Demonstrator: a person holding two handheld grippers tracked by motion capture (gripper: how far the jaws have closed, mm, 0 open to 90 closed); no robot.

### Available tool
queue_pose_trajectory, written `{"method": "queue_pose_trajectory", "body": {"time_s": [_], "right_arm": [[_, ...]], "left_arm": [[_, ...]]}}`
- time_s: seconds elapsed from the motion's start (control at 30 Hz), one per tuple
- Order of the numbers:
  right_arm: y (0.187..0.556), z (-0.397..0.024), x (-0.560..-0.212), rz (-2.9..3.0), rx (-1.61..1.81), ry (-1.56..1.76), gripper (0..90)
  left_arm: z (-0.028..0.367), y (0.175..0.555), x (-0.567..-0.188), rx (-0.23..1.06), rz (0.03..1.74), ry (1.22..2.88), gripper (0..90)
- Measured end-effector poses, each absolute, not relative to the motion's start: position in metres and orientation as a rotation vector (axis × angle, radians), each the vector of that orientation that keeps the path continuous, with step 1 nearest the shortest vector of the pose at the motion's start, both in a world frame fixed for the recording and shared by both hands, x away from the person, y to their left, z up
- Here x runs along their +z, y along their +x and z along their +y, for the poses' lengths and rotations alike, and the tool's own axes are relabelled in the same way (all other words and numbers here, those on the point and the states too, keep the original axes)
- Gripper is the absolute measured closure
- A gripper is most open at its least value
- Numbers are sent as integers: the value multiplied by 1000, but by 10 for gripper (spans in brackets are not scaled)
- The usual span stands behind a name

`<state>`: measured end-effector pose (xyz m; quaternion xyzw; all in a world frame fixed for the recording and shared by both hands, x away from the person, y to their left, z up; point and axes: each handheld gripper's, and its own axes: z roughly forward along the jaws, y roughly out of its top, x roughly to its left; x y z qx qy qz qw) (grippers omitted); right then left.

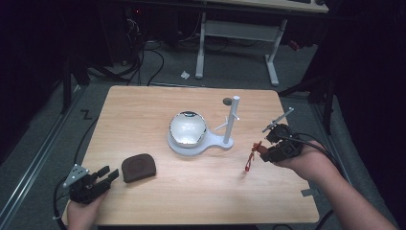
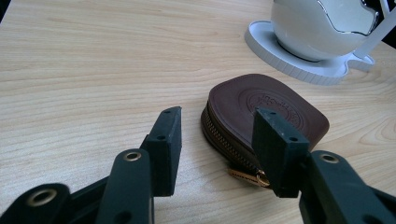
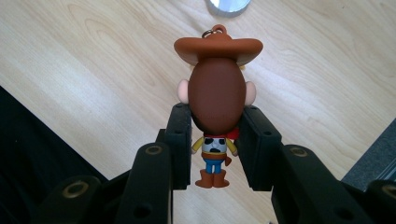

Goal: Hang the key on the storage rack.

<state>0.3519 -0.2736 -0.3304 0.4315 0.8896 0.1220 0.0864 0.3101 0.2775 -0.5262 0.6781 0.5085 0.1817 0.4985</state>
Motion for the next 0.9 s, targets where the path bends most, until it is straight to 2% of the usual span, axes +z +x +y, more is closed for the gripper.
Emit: {"method": "queue_pose_trajectory", "body": {"time_s": [0.9], "right_arm": [[374, -259, -294, 2626, 418, 1254, 680]], "left_arm": [[282, 310, -526, 443, 1244, 1624, 528]]}}
